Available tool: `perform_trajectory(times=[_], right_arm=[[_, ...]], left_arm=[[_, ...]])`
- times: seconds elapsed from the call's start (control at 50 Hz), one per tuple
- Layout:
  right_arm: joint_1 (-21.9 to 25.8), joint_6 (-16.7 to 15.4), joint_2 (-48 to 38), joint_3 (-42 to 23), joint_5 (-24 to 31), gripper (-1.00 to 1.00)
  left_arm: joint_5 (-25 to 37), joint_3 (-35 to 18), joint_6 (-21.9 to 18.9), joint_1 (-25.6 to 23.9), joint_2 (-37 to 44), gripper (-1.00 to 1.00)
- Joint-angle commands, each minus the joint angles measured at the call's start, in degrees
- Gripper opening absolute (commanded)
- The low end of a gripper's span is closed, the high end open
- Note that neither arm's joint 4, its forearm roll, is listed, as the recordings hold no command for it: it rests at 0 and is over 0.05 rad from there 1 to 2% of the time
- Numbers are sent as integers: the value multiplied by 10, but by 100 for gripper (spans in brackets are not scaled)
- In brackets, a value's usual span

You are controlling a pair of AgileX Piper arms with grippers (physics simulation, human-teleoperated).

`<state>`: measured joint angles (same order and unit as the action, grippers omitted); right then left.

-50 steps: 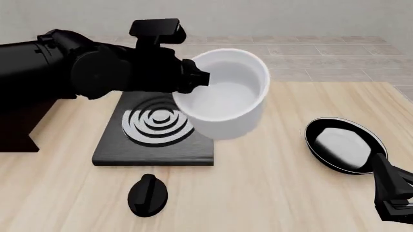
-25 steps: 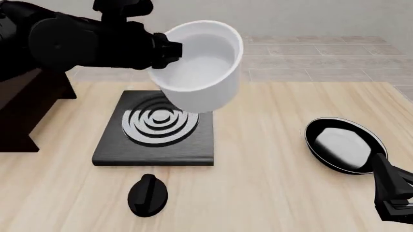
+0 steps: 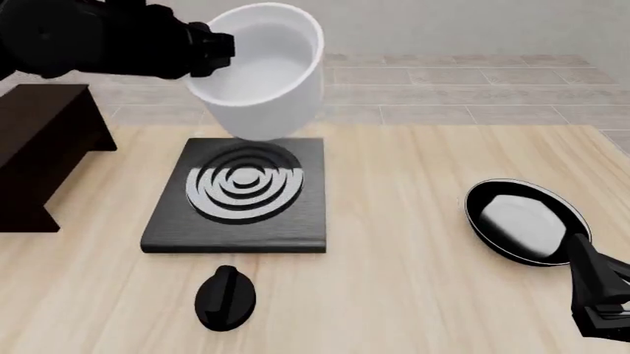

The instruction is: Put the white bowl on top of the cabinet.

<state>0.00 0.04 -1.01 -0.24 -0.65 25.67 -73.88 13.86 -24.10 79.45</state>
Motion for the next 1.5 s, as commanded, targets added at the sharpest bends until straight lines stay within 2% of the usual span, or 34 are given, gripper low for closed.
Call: perform_trajectory(times=[0.02,0.18,0.2,0.34,0.54,0.96,1.38,1.5], right_arm=[[0,0,0,0,0,100],[0,0,0,0,0,100],[0,0,0,0,0,100],[0,0,0,0,0,100],[0,0,0,0,0,100],[0,0,0,0,0,100],[0,0,0,0,0,100],[0,0,0,0,0,100]], left_arm=[[1,-12,-12,40,-6,-100],[13,-29,-16,68,-11,-100],[13,-33,-6,76,-11,-100],[38,-77,-23,120,-4,-100],[49,-94,-28,145,-7,-100],[41,-65,-35,209,-24,-100],[23,-28,-26,261,-41,-100],[29,-32,-28,273,-42,-100]])
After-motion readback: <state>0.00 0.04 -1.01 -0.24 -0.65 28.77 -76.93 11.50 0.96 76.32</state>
